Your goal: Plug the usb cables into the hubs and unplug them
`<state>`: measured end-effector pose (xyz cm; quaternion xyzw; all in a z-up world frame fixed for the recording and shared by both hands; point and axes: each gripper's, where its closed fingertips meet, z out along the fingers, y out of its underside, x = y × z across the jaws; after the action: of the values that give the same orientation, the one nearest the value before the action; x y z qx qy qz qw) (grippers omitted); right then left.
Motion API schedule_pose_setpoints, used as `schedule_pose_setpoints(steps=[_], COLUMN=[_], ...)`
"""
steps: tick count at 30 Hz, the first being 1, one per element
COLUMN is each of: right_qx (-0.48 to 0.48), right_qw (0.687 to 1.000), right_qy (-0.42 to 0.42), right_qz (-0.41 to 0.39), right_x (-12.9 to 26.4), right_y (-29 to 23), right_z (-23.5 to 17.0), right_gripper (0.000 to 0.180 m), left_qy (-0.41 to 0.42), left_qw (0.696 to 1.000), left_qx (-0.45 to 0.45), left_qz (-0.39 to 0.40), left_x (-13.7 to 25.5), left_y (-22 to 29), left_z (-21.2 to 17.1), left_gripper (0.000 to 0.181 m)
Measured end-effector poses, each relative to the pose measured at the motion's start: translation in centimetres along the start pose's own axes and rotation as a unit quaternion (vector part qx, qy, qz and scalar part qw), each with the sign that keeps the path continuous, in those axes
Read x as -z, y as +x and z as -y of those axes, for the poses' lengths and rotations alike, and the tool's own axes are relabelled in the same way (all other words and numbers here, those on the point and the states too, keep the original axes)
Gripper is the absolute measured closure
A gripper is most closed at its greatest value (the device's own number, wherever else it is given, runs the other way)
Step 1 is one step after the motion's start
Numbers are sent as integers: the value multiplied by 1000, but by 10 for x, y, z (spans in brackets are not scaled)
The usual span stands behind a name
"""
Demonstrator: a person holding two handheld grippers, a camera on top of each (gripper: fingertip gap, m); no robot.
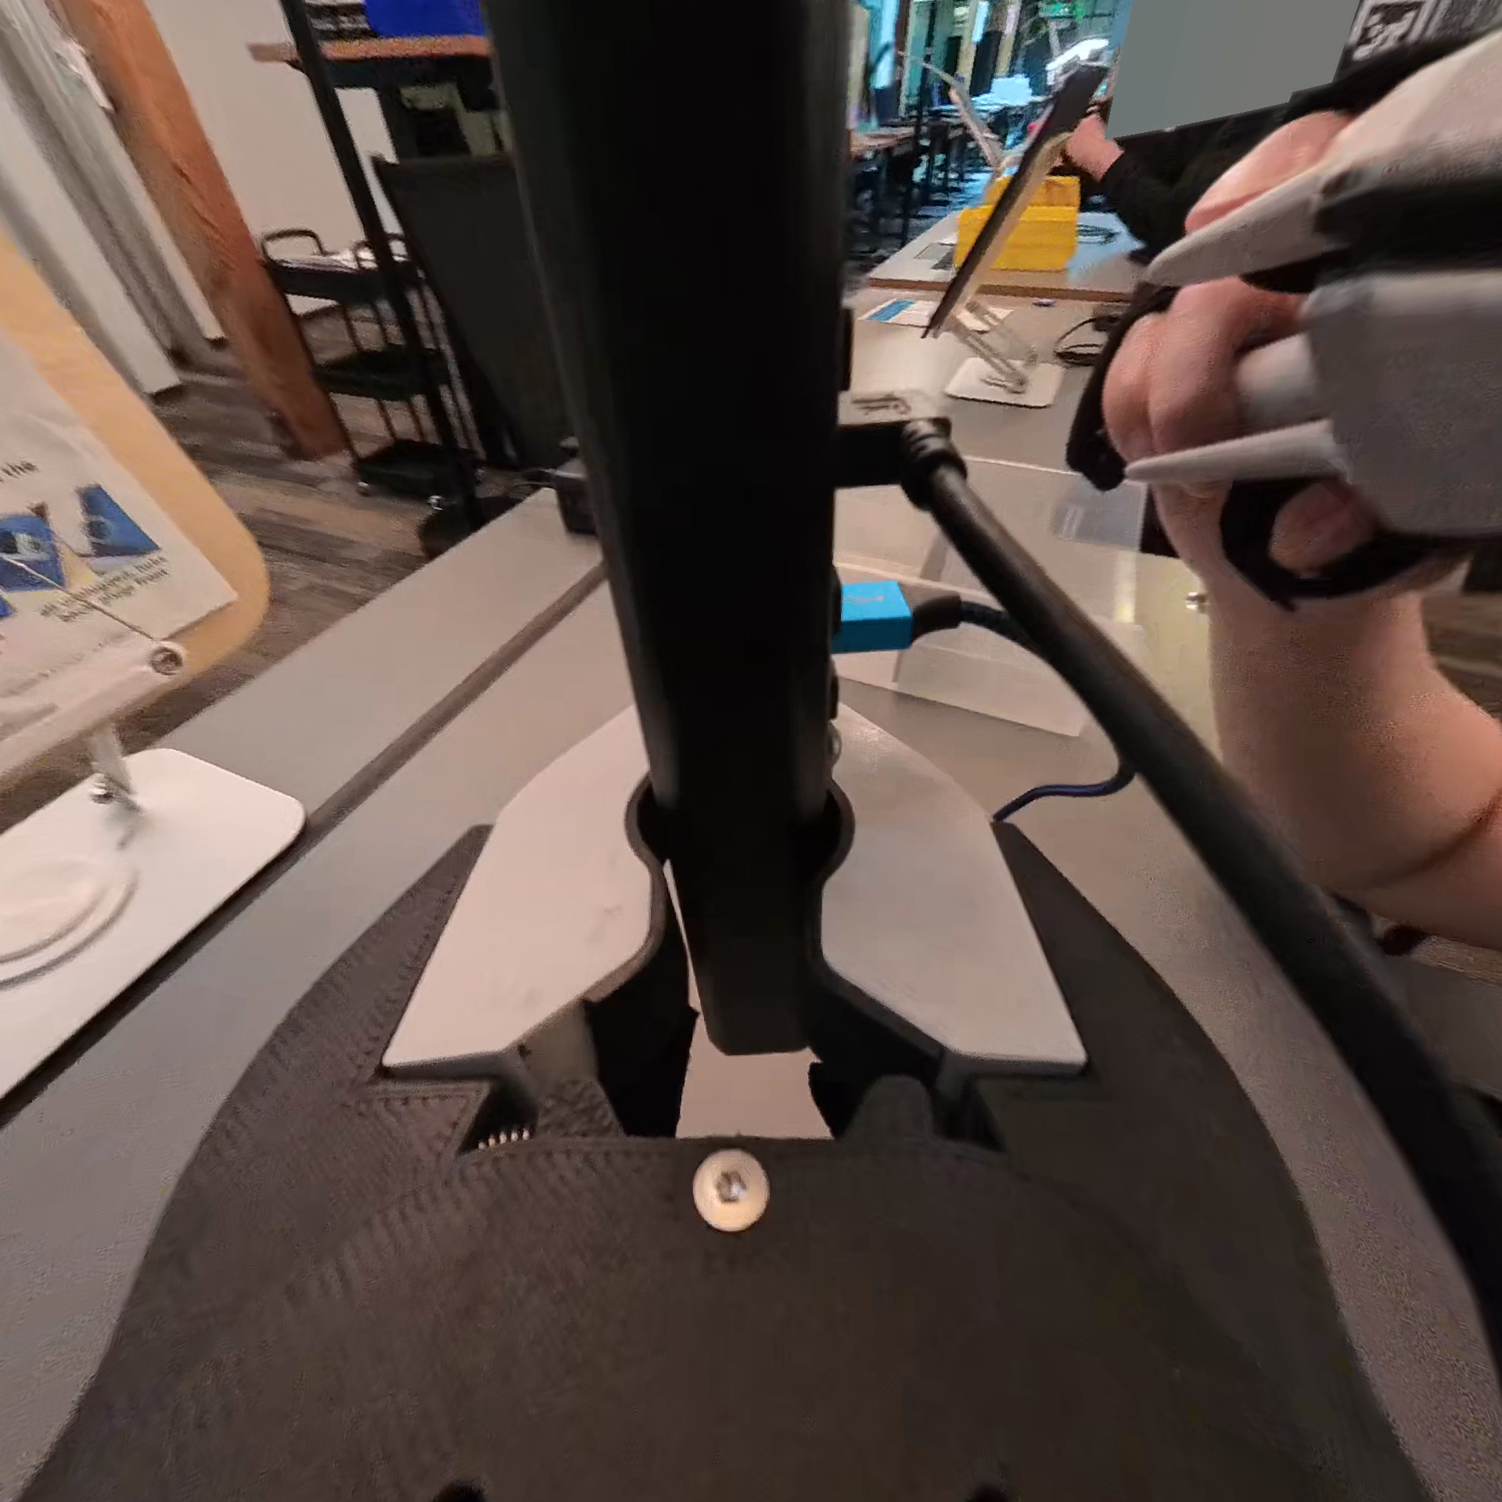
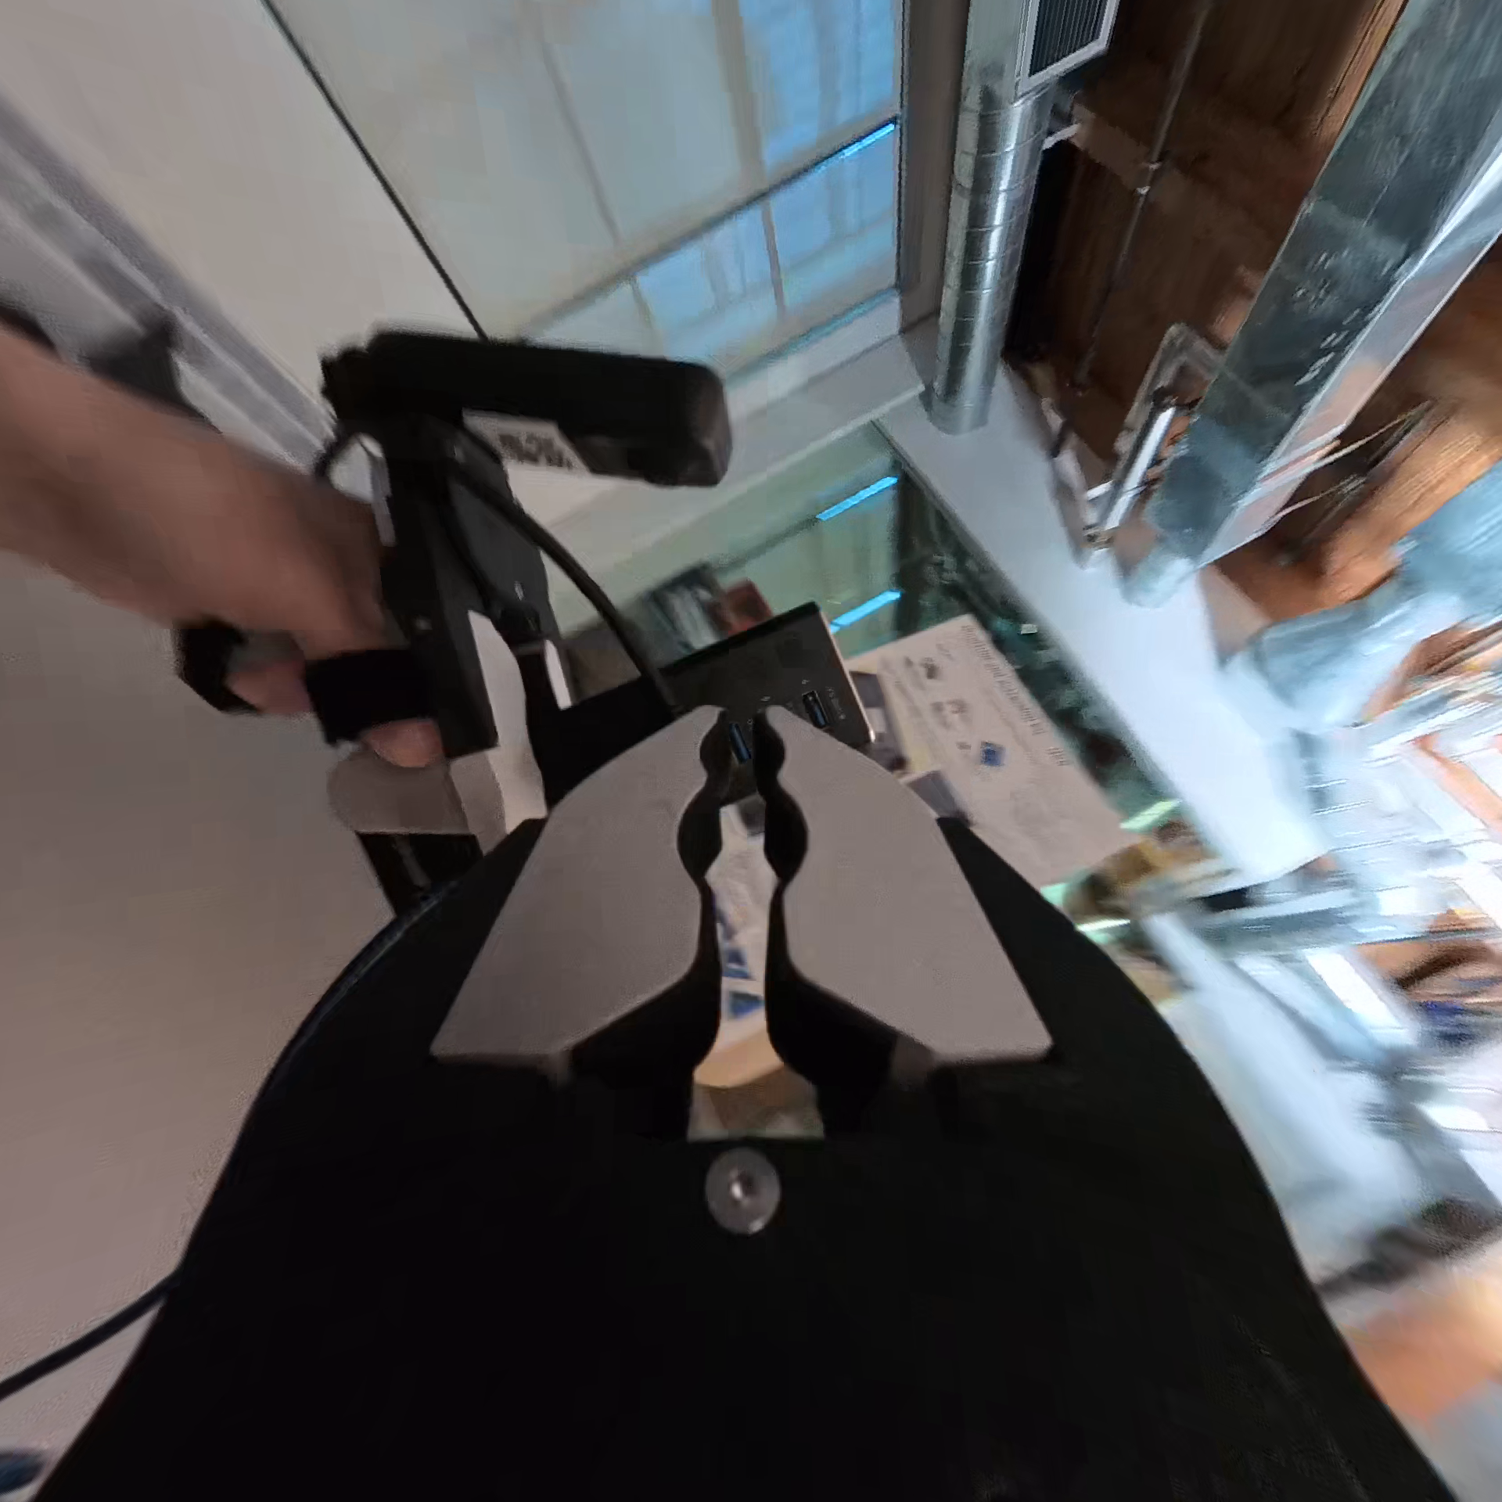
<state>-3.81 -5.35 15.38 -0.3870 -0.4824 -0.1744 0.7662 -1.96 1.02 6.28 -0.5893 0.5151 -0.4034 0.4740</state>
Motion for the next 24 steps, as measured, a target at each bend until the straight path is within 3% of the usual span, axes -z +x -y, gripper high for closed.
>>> schedule_pose_setpoints(steps=[4, 7, 9, 11, 13, 17, 20, 24], right_qx=[-136, -153, -290, -434, -513, -584, -586, -618], right_qw=[986, 986, 953, 892, 835, 775, 768, 729], right_qy=[24, -14, -11, 5, 15, 46, 31, 44], right_qz=[90, 60, 83, 125, 199, 239, 258, 293], right_x=[7, 3, -2, -6, -6, -10, -13, -15], right_y=[-3, 7, 8, 6, -8, -15, -27, -37], right_z=[-2, -22, -33, -41, -42, -40, -42, -35], right_gripper=[180, 171, 155, 135, 120, 129, 135, 138], left_qy=[16, 22, 26, 28, 28, 18, 12, 6], left_qw=[1000, 997, 994, 989, 983, 977, 975, 973], left_qx=[18, 27, 29, 34, 46, 51, 57, 57], left_qz=[-17, -66, -103, -141, -173, -206, -212, -225], left_x=[1, -2, -2, -2, -1, -2, -3, -4], left_y=[3, 16, 27, 39, 48, 57, 58, 63], left_z=[3, 4, 5, 6, 7, 4, 2, -1], left_gripper=[152, 152, 152, 152, 151, 151, 151, 152])
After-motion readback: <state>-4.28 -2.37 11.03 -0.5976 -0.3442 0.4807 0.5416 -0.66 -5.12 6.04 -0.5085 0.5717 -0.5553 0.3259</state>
